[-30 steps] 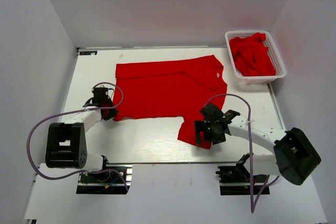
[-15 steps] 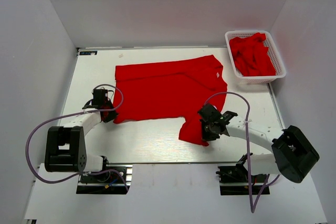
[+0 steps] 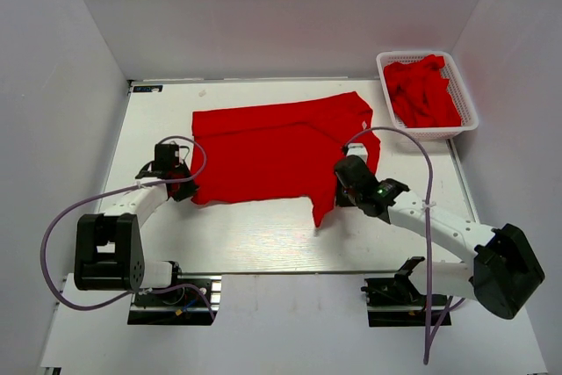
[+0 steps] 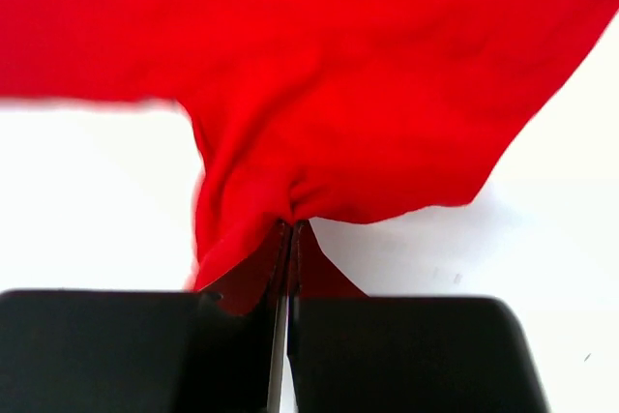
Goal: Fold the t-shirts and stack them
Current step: Grap the side of the flattened tshirt closest away from the robot with both arms, then fold the other side of the tshirt into a rectangle, then rotate the tshirt 90 degrees
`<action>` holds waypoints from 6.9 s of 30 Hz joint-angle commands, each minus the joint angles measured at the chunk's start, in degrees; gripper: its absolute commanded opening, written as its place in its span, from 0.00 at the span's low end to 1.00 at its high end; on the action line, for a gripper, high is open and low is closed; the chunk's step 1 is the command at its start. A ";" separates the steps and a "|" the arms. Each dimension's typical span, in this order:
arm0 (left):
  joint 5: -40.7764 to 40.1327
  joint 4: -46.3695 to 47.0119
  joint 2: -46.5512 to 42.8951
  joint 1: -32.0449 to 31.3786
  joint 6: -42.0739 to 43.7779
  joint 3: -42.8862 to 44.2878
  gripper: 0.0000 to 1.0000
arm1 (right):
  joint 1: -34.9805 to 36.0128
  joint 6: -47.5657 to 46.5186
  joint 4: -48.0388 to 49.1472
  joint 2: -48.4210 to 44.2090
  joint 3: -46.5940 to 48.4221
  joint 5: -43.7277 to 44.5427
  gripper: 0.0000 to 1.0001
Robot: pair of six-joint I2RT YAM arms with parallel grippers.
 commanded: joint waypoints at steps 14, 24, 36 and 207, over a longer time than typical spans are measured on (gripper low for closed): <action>1.60 -5.26 6.75 0.29 -0.86 15.43 0.00 | -7.73 -10.36 13.25 6.51 13.77 12.22 0.00; -4.28 -8.33 11.23 0.82 -1.47 22.98 0.00 | -13.27 -14.05 16.33 15.12 21.33 9.23 0.00; -5.87 -8.34 18.43 0.82 -1.47 30.36 0.00 | -17.58 -17.66 16.77 21.99 29.24 6.42 0.00; 20.40 3.18 22.91 -15.88 9.43 29.13 1.00 | -27.69 -23.72 4.11 80.62 90.86 -31.81 0.90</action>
